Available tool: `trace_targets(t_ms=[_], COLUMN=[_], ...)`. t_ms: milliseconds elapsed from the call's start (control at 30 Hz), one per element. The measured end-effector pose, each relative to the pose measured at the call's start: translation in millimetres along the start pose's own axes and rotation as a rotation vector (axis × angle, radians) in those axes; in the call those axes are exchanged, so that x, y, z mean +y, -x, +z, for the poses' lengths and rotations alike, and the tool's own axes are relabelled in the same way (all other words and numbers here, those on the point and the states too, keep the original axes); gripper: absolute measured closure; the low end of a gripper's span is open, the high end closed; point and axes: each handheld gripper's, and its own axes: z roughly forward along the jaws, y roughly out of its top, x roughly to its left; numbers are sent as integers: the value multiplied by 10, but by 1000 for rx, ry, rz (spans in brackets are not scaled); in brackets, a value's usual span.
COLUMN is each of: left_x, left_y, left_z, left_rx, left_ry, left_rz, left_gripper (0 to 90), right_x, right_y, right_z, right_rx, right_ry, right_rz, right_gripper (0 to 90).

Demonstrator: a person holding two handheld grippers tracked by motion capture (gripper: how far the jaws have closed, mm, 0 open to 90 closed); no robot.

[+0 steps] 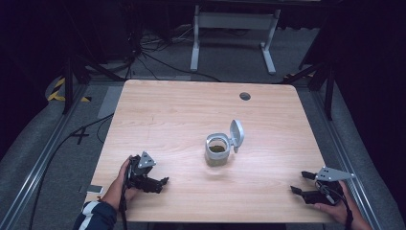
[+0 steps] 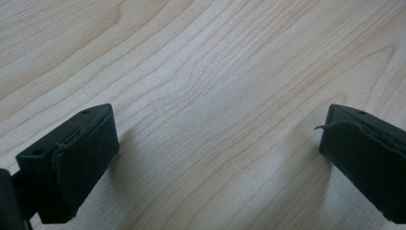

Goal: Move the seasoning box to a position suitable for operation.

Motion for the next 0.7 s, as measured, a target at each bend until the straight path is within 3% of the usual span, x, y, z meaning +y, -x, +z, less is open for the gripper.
trace_targets(t_ms=[133, 300, 367, 500, 600, 700], left_x=[-10, -23, -26, -29, -30, -30], left_y=[3, -35, -55, -75, -79, -80], left_z=[-7, -19, -24, -23, -23, -23], left_rx=[-5, -34, -40, -49, -51, -53], left_ry=[-1, -2, -2, 1, 1, 1], left_rz=[-6, 23, 38, 47, 49, 50], left_gripper=[6, 5, 5, 5, 5, 5], right_x=[0, 6, 21, 71, 130, 194], right_y=[0, 4, 3, 7, 19, 37], right_z=[0, 2, -5, -46, -111, -157], right_rx=[0, 0, -6, -3, 0, -13], right_ry=[0, -1, -13, -19, 19, 30], right_rz=[1, -3, 5, 30, 22, 27], right_gripper=[222, 229, 272, 424, 649, 802])
